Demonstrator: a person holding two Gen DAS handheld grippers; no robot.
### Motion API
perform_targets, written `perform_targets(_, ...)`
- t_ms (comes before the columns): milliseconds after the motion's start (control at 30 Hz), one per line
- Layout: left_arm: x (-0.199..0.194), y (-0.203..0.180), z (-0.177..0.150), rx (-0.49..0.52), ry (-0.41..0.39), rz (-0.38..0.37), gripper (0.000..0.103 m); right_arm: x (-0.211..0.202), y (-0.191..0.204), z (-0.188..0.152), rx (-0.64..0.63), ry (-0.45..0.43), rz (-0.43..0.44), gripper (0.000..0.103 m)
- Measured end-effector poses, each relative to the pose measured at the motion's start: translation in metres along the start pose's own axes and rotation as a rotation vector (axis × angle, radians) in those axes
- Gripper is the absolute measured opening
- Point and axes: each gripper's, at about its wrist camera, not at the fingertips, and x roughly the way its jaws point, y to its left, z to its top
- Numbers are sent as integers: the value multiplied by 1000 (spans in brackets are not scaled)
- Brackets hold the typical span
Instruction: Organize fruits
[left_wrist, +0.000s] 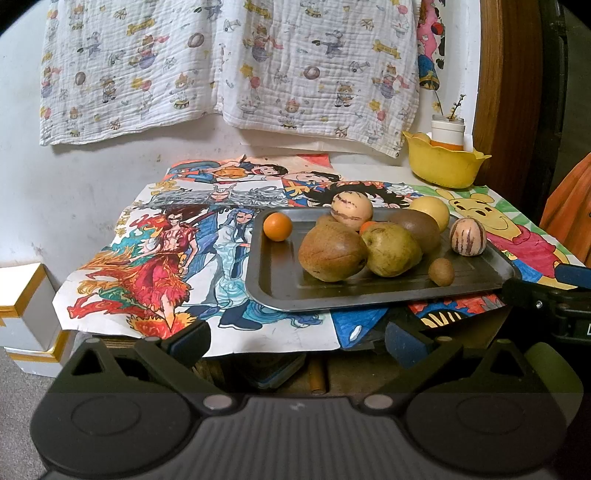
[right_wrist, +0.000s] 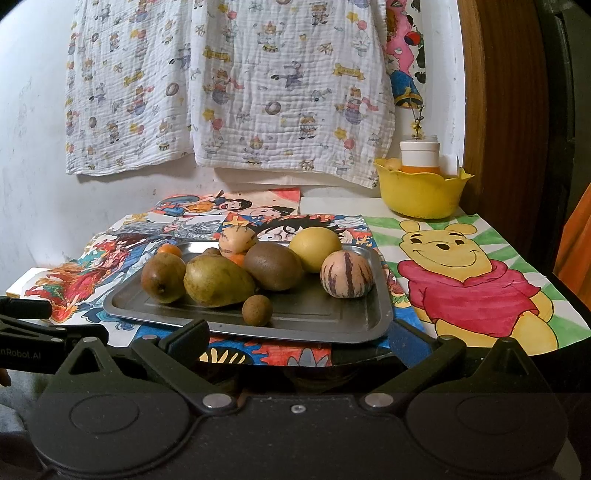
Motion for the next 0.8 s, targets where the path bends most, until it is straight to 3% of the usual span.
perform_targets(800, 0, 0, -1, -6, 0, 1, 103, 1, 0, -1, 3, 8, 4, 102)
